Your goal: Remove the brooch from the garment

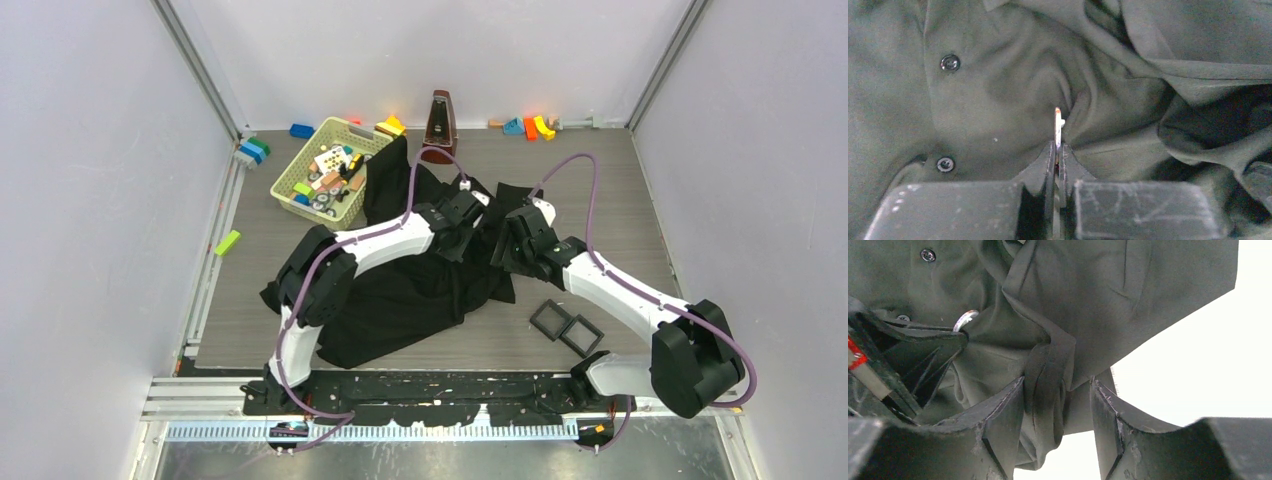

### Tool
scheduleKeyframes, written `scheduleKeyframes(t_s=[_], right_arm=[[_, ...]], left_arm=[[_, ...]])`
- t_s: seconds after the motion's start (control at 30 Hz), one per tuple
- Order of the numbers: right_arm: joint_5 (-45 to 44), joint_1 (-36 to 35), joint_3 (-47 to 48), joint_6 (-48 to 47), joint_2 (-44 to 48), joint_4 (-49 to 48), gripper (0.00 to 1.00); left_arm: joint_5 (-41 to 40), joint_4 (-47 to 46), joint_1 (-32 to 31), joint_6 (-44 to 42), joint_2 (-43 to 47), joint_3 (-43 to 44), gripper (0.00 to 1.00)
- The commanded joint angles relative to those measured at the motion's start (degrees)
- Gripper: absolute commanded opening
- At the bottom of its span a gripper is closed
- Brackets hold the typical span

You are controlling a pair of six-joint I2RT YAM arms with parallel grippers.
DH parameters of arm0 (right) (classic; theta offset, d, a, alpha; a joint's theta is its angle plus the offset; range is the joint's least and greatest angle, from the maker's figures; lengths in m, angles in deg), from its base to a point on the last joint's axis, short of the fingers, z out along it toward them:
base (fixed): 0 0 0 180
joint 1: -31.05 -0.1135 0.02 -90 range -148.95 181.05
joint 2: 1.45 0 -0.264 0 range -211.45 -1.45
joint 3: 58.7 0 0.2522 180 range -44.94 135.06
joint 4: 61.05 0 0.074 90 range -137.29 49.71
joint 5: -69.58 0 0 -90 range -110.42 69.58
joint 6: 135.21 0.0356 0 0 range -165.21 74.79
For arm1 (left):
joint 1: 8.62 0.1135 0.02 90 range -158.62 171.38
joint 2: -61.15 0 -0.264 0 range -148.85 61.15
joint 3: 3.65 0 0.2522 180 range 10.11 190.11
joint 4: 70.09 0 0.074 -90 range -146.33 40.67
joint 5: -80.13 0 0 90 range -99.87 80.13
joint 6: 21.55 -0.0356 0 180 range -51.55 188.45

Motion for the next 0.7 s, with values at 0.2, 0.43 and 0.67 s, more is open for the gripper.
scheduleKeyframes(t_s=[0.2,0.43,0.67], right_arm=[[7.52,0.01,0.88,-2.81,-2.79,-7.34,0.58],[10.45,-0.06,3.24,-1.32,-7.96,-10.95,0.70],[12.69,-0.57,6.03,0.35,-14.83,-12.31,0.73]], left_arm=[[13.67,-6.07,7.63,5.57,6.97,-9.09,0.03],[17.35,-8.84,10.40,6.47,6.95,-11.93,0.31],[20.82,-11.10,11.22,7.01,8.14,-12.60,0.38]])
